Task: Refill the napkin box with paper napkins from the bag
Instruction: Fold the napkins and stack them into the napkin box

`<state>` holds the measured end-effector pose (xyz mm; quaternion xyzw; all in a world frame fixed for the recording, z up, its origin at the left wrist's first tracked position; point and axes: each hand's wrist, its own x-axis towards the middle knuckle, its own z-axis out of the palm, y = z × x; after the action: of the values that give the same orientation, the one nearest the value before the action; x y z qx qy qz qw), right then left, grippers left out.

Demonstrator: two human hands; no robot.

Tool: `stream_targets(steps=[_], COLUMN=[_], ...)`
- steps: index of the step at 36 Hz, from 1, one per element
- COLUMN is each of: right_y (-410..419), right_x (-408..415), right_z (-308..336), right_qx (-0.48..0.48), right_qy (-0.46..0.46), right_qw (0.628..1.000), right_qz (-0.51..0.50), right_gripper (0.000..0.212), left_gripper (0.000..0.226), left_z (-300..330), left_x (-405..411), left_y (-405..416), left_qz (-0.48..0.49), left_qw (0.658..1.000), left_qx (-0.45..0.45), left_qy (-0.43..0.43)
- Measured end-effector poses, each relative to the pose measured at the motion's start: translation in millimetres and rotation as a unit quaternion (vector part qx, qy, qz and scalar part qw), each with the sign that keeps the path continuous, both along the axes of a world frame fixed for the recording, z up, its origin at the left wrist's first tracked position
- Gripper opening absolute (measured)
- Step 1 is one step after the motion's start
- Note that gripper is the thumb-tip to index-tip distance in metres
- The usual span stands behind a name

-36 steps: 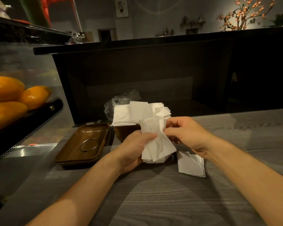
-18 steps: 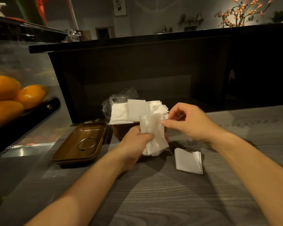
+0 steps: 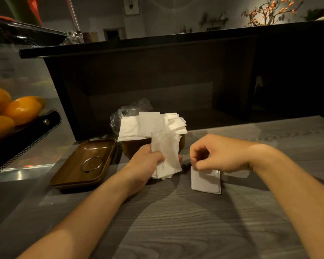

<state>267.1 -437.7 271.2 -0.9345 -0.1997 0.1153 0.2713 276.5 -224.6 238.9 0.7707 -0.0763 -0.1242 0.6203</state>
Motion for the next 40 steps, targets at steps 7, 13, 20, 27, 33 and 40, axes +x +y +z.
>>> stream_targets(steps=[7,13,20,27,33,40], right_y=[-12.1,-4.2,0.1,0.0,14.5,18.3], right_x=[-0.3,-0.6,-1.2,-4.8,-2.4,3.0], right_z=[0.5,-1.5,3.2,11.6,7.1,-1.3], right_qx=[-0.123,-0.065,0.07,0.158,0.166,0.166], right_qy=[0.055,0.047,-0.023,-0.031,-0.139,-0.188], right_qw=[0.988,0.997,0.997,0.986,0.976,0.967], right_qz=[-0.07,0.004,0.004,0.042,0.023,-0.05], right_gripper=[0.043,0.013,0.031,0.013,0.005,0.03], left_gripper=[0.033,0.029,0.024,0.023,0.026,0.031], left_z=[1.2,2.8,3.6,6.0,9.9,10.9], left_x=[-1.1,-1.9,-4.6,-7.2,-14.5,-12.7], left_y=[-1.9,-4.7,-6.4,-5.7,-6.9,-3.8], left_qz=[-0.006,0.011,0.053,0.041,-0.046,-0.135], left_qw=[1.0,0.999,0.999,0.999,0.996,0.99], left_qx=[-0.025,-0.041,-0.011,0.0,-0.057,-0.032], left_qy=[0.011,0.016,-0.006,-0.021,0.044,0.024])
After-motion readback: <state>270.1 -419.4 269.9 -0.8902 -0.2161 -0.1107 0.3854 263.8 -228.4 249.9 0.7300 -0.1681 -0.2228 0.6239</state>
